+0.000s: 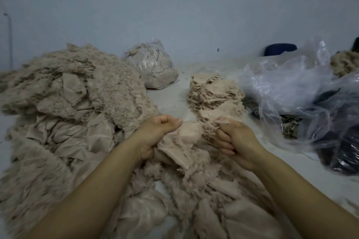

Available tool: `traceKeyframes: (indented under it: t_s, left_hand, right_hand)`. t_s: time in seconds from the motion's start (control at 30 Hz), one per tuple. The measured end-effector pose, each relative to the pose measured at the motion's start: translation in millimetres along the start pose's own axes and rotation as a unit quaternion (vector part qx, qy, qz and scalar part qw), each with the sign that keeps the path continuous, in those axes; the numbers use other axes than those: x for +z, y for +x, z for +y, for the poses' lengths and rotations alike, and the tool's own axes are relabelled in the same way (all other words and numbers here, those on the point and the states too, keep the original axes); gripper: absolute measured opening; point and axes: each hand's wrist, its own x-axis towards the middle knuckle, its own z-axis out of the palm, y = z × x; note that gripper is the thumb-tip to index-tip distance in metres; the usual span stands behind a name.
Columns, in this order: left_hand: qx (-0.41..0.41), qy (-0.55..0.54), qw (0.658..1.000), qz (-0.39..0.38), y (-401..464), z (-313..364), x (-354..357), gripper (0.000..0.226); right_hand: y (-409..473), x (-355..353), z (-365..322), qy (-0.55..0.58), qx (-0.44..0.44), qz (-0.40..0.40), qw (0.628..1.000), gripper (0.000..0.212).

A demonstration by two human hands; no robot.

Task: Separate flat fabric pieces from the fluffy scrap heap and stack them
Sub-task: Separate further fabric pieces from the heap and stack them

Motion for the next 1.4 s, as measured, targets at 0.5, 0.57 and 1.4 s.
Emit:
traceKeyframes:
  t_s: [0.5,0.57,1.4]
  left_hand:
    - [0.106,0.246,0.963,-0.025,-0.8,3.8,8.9,0.012]
    - [0.070,0.281,0.956,-0.050,-2.6,0.4,4.0,0.016]
    - [0.279,0.310,0.908,0.030,8.5,-15.0,15.8,0.035]
  right_hand:
    - [5.2,9.2,1.6,-0.268,-0.090,-0.095,0.955,0.010]
    - [4.3,6.1,1.3,-0.243,-0.090,-0.100,0.961,0.014]
    - [3.9,34.2,16.8,-0.172,-0.098,-0.051,0.979,0.033]
